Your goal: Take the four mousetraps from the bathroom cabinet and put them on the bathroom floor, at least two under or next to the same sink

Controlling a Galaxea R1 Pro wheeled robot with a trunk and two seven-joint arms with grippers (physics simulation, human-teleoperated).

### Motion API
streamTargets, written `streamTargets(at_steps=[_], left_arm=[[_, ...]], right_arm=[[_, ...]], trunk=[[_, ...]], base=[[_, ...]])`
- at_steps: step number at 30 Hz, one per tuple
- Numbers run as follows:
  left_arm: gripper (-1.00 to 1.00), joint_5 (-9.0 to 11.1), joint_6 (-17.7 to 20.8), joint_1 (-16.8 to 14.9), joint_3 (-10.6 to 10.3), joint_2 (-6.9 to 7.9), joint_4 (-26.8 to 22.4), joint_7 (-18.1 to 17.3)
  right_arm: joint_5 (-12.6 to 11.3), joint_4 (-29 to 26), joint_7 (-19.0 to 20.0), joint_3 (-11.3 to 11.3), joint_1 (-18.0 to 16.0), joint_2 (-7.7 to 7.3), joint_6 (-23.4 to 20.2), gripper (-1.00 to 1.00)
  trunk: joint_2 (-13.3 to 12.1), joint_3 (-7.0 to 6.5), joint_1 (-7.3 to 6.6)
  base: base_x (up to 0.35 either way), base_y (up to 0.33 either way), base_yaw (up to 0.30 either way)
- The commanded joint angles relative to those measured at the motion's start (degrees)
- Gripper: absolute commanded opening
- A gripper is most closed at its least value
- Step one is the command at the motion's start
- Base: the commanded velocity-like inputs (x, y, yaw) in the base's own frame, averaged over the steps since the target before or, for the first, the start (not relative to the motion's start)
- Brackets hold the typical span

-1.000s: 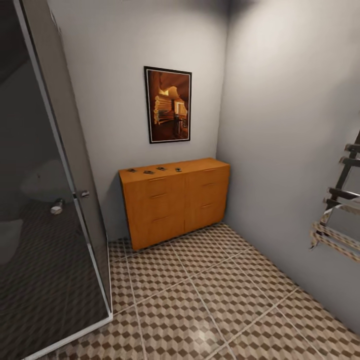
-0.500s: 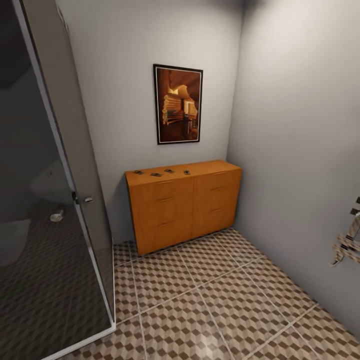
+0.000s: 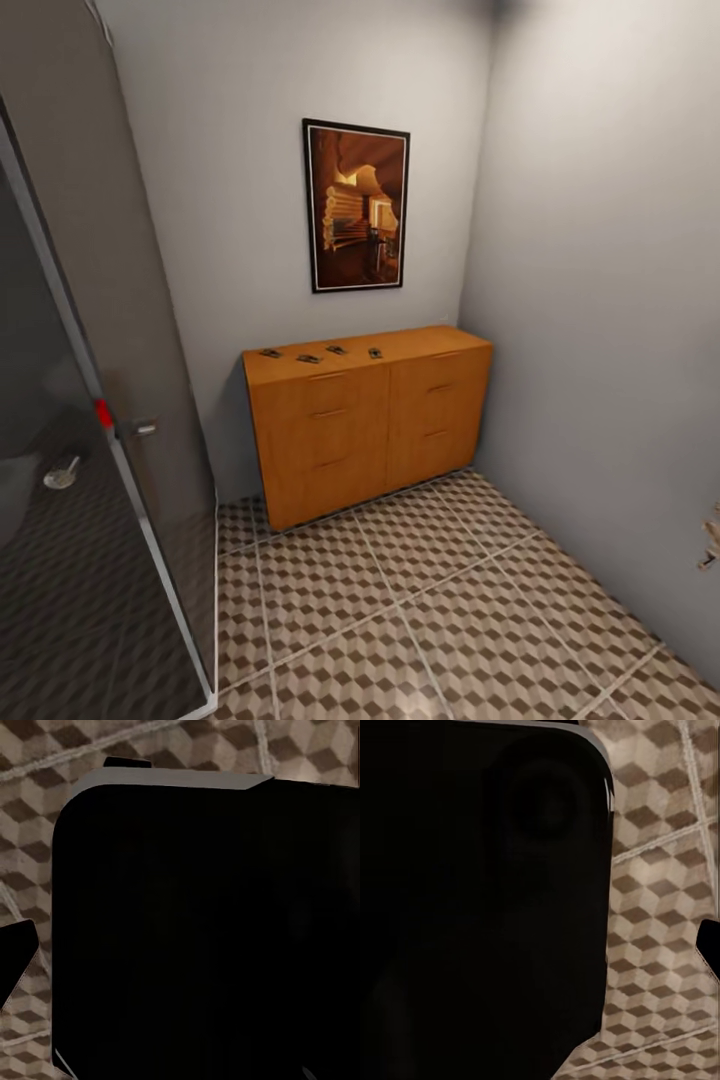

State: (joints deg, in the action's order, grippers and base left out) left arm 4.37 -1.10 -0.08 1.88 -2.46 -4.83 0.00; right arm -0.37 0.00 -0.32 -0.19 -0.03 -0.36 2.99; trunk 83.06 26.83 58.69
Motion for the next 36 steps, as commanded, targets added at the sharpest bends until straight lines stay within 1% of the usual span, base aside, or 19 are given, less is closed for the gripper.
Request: streamTargets(at_steps=[1, 15, 26, 36], left_arm=[[1.00, 0.5, -0.1, 0.0, 0.1, -0.01, 0.0, 0.0], [1.00, 0.6, -0.4, 0.0, 0.1, -0.01, 0.0, 0.0], [1.00, 2.0, -0.4, 0.0, 0.1, -0.01, 0.0, 0.0], [1.00, 2.4, -0.4, 0.0, 0.1, -0.01, 0.0, 0.0]], right_arm=[[0.0, 0.0, 0.0, 0.0, 0.0, 0.00, 0.2, 1.00], [0.3, 0.0, 0.0, 0.4, 0.0, 0.05, 0.2, 1.00], [0.4, 0.0, 0.0, 0.4, 0.0, -0.04, -0.4, 1.00], [0.4, 0.0, 0.0, 0.4, 0.0, 0.06, -0.6, 1.00]], trunk=[[0.0, 0.04, 0.03], [0.0, 0.04, 0.03], [0.0, 0.04, 0.03], [0.0, 0.04, 0.03]], base=[[0.323, 0.000, 0.000], [0.323, 0.000, 0.000], [0.323, 0.000, 0.000], [0.323, 0.000, 0.000]])
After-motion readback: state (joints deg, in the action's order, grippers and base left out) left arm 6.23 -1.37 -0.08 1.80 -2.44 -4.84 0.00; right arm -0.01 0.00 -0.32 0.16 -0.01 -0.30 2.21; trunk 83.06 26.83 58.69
